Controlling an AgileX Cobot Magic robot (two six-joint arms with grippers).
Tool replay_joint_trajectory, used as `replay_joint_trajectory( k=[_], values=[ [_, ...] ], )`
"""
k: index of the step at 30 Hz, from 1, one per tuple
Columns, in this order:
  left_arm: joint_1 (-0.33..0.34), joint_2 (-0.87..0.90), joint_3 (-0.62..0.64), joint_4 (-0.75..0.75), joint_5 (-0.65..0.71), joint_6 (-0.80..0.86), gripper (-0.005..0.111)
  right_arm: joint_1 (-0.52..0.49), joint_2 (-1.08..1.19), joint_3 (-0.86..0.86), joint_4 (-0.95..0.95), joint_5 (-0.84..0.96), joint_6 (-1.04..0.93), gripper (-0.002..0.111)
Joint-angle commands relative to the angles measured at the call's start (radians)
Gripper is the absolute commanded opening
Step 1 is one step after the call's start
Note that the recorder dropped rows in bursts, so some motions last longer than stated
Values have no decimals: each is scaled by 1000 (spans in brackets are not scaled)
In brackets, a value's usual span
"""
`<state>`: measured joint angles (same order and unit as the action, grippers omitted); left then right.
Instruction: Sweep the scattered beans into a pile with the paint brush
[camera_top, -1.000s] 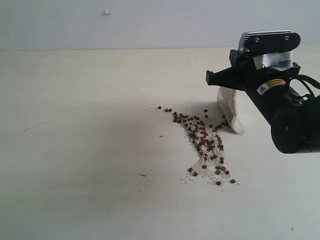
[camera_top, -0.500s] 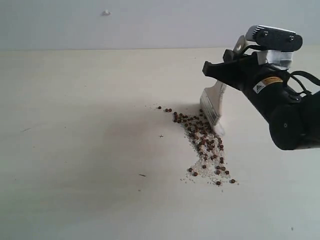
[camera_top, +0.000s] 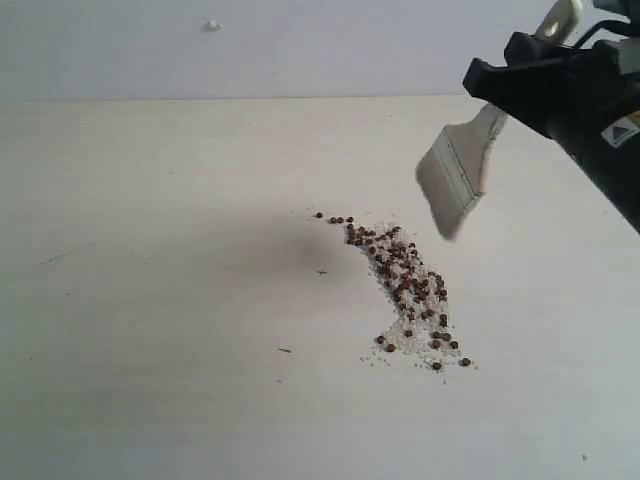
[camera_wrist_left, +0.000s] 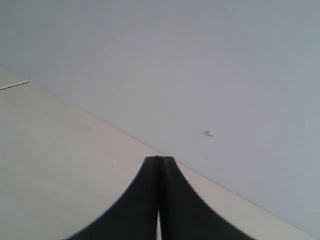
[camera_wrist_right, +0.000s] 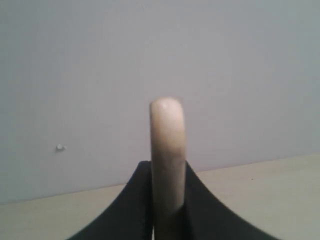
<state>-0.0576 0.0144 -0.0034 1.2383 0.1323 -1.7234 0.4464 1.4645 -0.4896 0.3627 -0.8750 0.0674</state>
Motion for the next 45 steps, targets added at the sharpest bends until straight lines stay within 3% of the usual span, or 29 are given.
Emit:
replay_joint_trajectory(
  k=[1,5,16,24,34,39,45],
  values=[
    [1,-7,3,8,2,1,0,-5,-76,124,-192,-33,276,0],
    [1,-7,3,8,2,1,0,-5,-80,235,-332,-181,502,0],
    [1,-7,3,8,2,1,0,-5,-66,291,-657,-127,618,0],
    [1,-7,3,8,2,1,0,-5,11,291,-613,-35,445,0],
    [1,-7,3,8,2,1,0,-5,27,291,-317,-52,164,0],
    [1,-7,3,8,2,1,0,-5,25,291,-312,-114,170,0],
    [1,-7,3,8,2,1,0,-5,-52,291,-405,-237,371,0]
  ],
)
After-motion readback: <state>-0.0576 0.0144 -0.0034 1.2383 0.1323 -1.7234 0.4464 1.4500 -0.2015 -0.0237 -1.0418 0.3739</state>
